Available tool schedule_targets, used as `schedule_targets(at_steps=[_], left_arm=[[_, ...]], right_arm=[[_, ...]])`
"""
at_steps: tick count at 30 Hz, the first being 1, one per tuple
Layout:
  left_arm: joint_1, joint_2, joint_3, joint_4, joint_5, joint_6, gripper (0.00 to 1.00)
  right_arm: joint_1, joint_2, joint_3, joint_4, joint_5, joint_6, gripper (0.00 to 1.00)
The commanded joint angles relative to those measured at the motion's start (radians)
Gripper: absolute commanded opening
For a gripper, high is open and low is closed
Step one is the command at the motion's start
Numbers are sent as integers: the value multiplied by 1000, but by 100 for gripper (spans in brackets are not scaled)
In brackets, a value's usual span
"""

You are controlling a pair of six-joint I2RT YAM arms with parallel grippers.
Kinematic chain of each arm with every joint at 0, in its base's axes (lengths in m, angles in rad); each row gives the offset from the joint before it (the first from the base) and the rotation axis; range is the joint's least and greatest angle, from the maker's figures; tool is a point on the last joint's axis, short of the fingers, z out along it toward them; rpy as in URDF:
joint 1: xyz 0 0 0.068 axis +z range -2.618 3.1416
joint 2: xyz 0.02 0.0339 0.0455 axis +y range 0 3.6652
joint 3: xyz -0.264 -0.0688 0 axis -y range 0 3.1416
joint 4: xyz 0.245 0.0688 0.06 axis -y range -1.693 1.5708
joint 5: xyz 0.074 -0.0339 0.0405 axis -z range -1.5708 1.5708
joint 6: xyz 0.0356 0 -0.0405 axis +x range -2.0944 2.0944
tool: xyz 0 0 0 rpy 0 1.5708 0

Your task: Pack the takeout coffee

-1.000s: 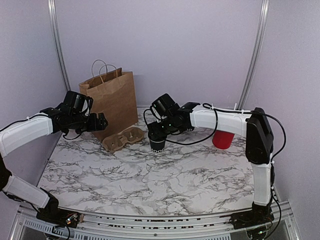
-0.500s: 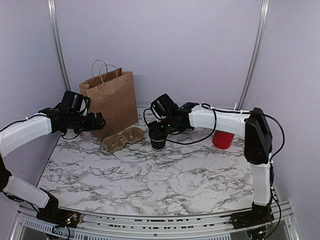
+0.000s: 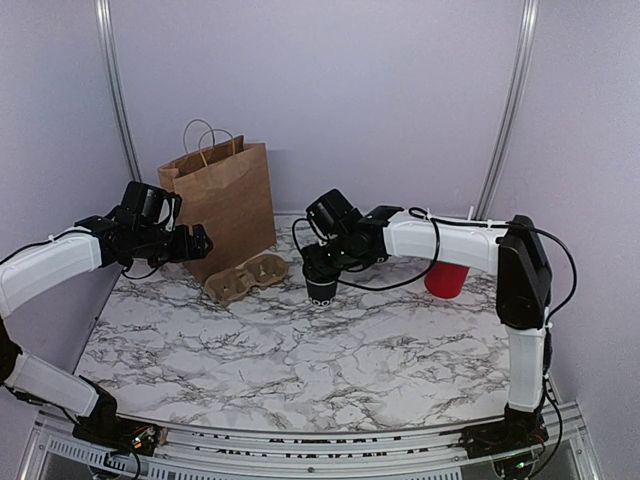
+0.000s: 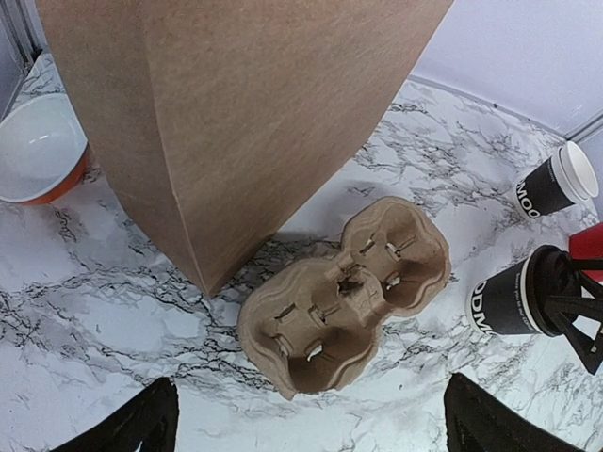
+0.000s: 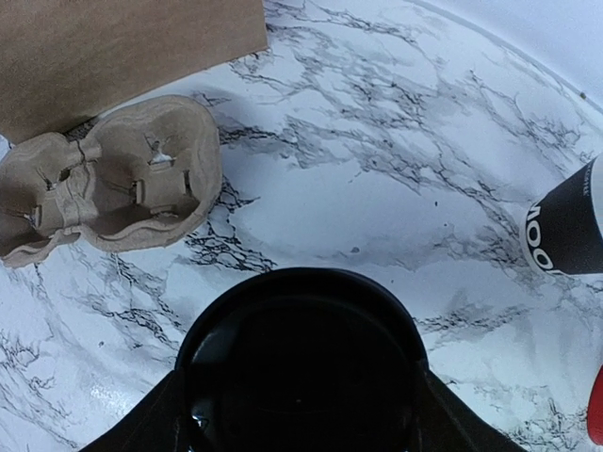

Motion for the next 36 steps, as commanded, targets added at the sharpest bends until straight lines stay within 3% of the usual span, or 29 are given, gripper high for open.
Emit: schedule_targets(at_steps=[1,36], left_arm=[[7,-30,-12,7,12,-6,99],[7,-1,-17,21,51,-17,99]], right_arm=[[9,-68,-26,-15,19,16,66],[14,-257,-249,-36,57,74,65]])
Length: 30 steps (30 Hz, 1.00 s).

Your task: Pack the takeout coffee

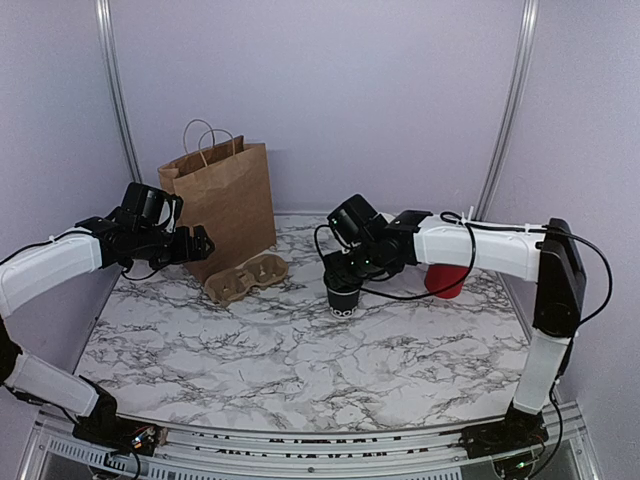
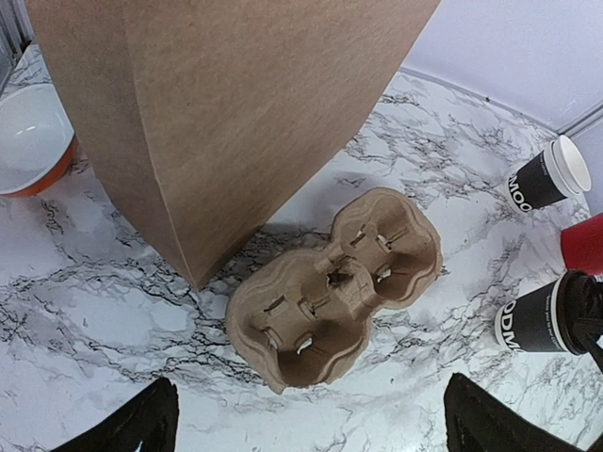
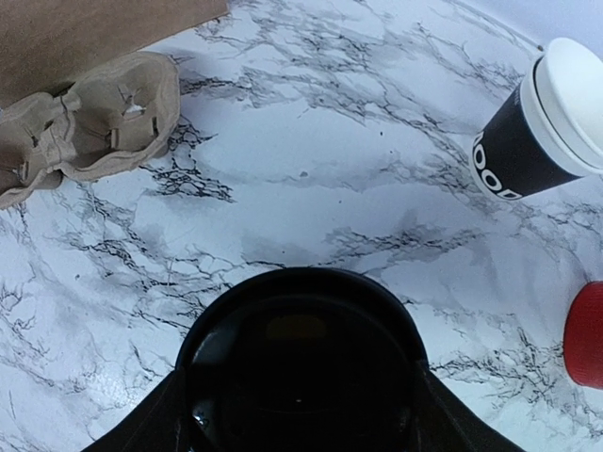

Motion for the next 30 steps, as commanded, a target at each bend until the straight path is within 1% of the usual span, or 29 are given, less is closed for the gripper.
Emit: schedule_targets(at_steps=[1,9,14,16,21,27,30], left_arm=[[6,0,-10,21,20,-5,99],[6,16,-11,31,50,-18,99],[7,22,-11,37,65,-22,99],[7,22,-11,39,66,-22,99],[7,25,-15,48,75,-26,99],[7,35,-11,52,97,-30,99],[6,31,-13,51,100,-29,99]], right_arm=[[8,-56,-30,-8,29,27,65],[-3,-164,-137,-29,51,64,65],[-14,-265,-250,-50,67,109,65],[-52,-308,-310,-58,70,134,65],[-99,-443,-460,-79,87,200,64],[-156,-588,-558,-148,162,262,64],[-201,-631,-621,-148,182,263,64]])
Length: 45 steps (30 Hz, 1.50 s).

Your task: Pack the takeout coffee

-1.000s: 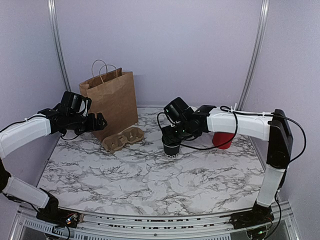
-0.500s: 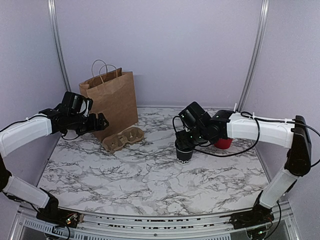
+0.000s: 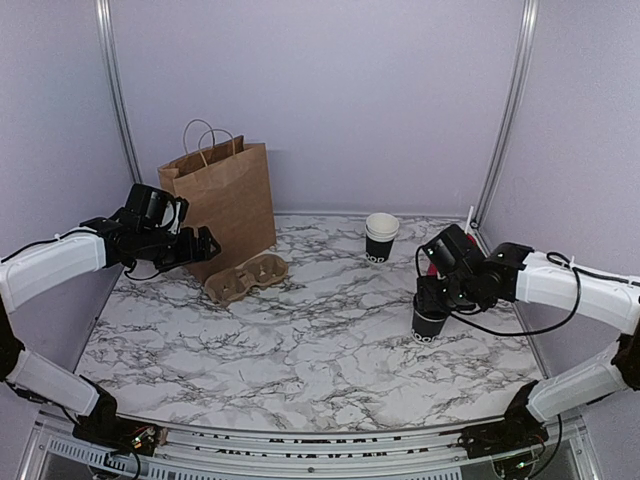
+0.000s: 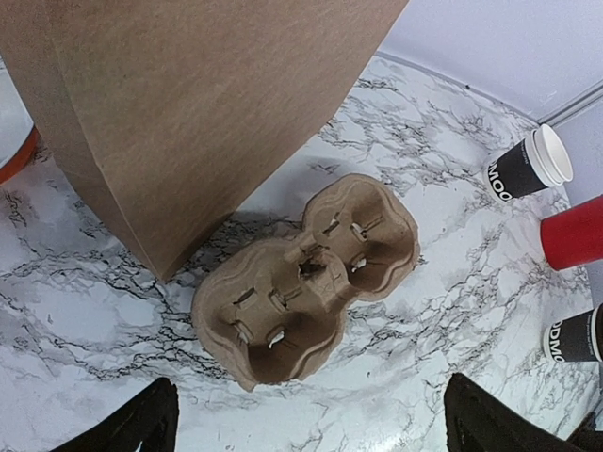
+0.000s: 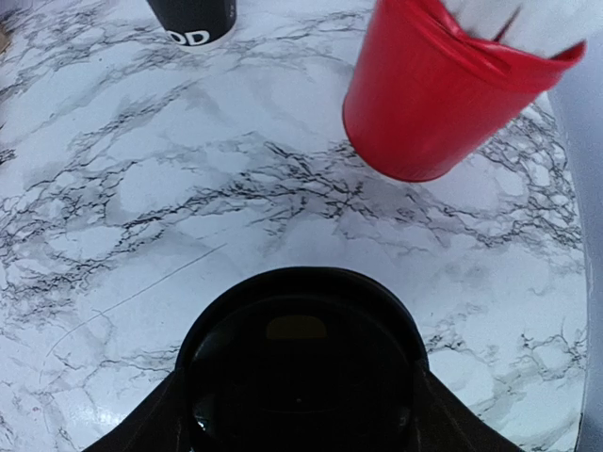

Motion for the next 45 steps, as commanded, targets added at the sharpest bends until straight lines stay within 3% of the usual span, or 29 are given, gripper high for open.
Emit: schedule_targets(at_steps=[1,13,29,45], left_arm=[[7,-1,-14,30,20,-2,99],[7,-11,-17,30,25,3,99],[7,-13,-17,29,27,4,99],[7,-18,-18,31,33,7,99]], right_arm=[[-82,-71,-65,-34,61,39,64],[-225,-181,-166,-21,59,84,65],[-225,-193,-111,-42,8,87,98],[-225,-204,-59,-81,16,86,100]])
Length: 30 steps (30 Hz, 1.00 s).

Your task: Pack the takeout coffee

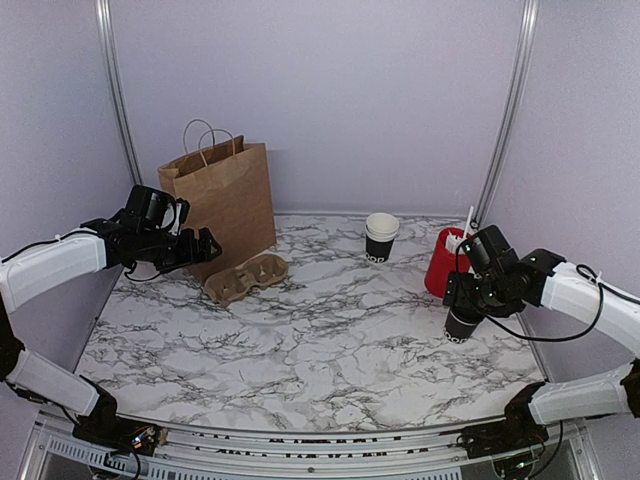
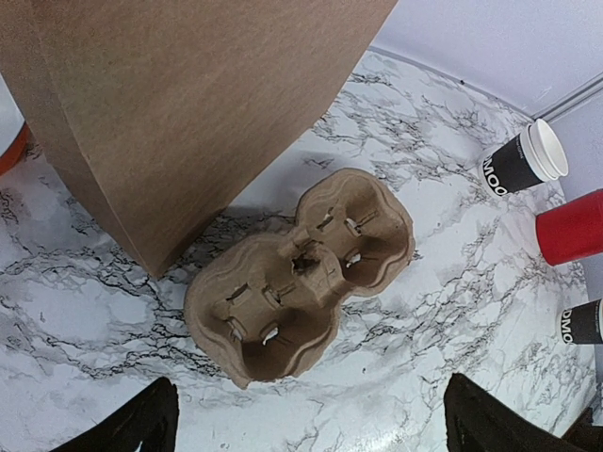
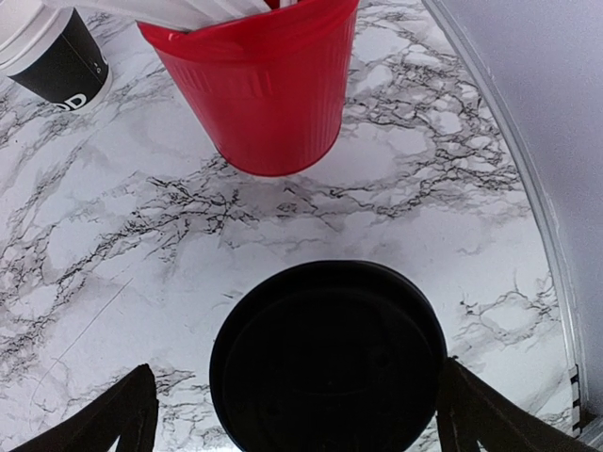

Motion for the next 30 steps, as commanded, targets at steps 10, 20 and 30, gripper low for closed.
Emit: schedule_targets(at_steps=[10,20,30], left_arm=[[7,-17,-11,30,27,2,99],[6,1,-23,34,20,-33,99],[6,66,-78,2,-120,-182,99]], right_arm=[[-9,-66,58,-67,37,19,100],[15,-107,138,30,-5,-99,100],[96,-79,230,274,-73,-299,100]])
